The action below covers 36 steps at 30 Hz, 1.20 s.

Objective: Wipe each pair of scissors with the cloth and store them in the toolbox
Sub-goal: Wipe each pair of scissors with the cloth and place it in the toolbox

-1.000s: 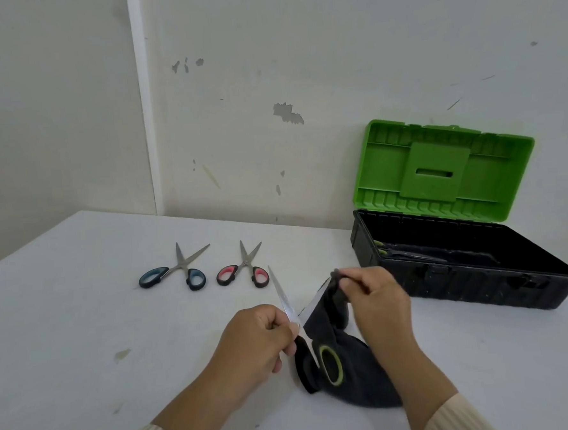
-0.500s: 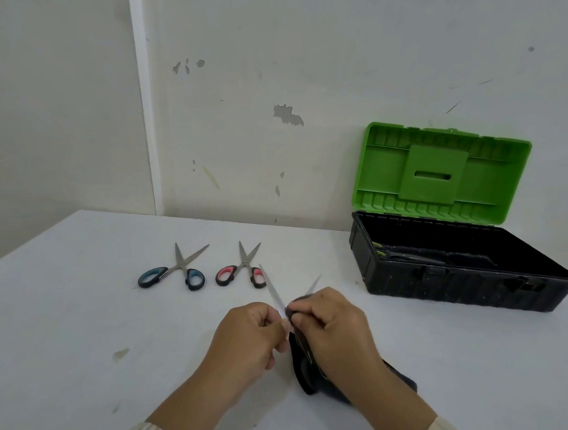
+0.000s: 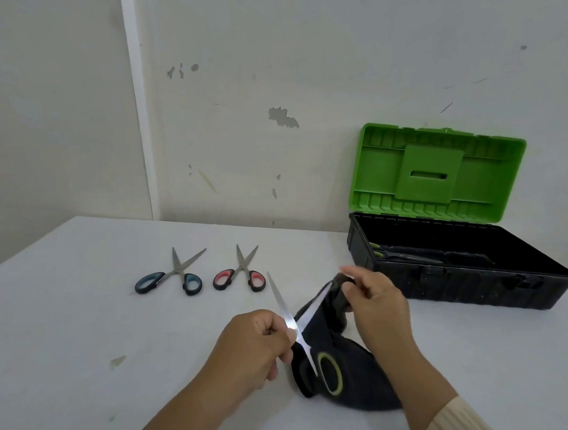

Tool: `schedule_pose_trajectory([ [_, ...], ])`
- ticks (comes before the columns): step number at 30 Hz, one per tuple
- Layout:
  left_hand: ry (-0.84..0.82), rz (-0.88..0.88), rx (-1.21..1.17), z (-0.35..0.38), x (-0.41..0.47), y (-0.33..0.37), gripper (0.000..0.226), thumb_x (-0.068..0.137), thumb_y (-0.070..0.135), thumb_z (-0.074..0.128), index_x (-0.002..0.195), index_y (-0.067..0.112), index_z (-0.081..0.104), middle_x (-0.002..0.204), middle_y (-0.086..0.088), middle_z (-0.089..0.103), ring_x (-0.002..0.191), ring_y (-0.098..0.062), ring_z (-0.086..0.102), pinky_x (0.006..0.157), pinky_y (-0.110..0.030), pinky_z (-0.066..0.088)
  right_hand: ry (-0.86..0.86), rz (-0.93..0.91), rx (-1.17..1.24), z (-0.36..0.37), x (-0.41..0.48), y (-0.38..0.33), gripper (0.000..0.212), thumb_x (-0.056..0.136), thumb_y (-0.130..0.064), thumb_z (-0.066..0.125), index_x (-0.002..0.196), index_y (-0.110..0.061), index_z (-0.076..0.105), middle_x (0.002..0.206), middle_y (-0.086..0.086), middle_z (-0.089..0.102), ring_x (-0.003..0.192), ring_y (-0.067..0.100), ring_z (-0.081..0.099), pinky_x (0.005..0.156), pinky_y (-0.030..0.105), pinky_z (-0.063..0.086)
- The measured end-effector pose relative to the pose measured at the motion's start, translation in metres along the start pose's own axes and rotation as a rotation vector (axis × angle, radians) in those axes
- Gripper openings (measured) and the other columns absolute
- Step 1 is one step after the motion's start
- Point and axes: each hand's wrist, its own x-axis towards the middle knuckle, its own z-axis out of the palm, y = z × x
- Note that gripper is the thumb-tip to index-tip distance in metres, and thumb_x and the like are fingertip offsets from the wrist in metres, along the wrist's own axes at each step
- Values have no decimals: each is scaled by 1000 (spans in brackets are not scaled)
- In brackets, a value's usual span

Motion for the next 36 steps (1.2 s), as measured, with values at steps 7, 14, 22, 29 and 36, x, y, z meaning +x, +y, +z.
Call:
schedule_pose_trajectory([
  [7, 80, -78, -227, -10, 6, 0, 14, 87, 14, 62, 75, 7, 64, 62, -4, 68, 44, -13, 49, 43, -24, 37, -601, -140, -193, -10, -20, -26, 18, 84, -32, 61, 66, -34, 62, 82, -6, 58, 81, 8, 56, 77, 24, 46],
  [14, -70, -229, -907, -17, 8, 7, 25, 71, 22, 63, 86, 4, 70, 87, -20, 75, 45, -16, 60, 43, -23, 50, -409, 89, 98, -2, -19, -19, 21, 83, -26, 65, 62, -26, 67, 77, -4, 62, 72, 12, 58, 68, 22, 45],
  [22, 56, -181, -1006, 18, 6, 1, 32, 96, 21, 48, 104, -4, 65, 83, -13, 74, 65, -19, 71, 64, -33, 50, -368, -131, -52, 21, -35, -26, 14, 84, -29, 62, 75, -22, 69, 79, -2, 57, 78, 8, 54, 69, 14, 40],
  [29, 216, -156, -604, -9, 17, -6, 18, 97, 19, 50, 97, 6, 62, 71, -8, 75, 63, -22, 65, 60, -34, 53, -196, 17, 67, -2, -7, -1, 36, 79, -2, 62, 65, -35, 67, 83, -7, 65, 81, 11, 61, 79, 17, 45],
  [36, 11, -194, -313, -8, 13, -7, 23, 97, 16, 48, 84, 3, 61, 66, -13, 66, 59, -28, 57, 57, -35, 49, -125, -72, 271, -14, -5, -12, 38, 78, 6, 63, 85, -30, 67, 86, -8, 66, 77, 2, 61, 75, 10, 48],
])
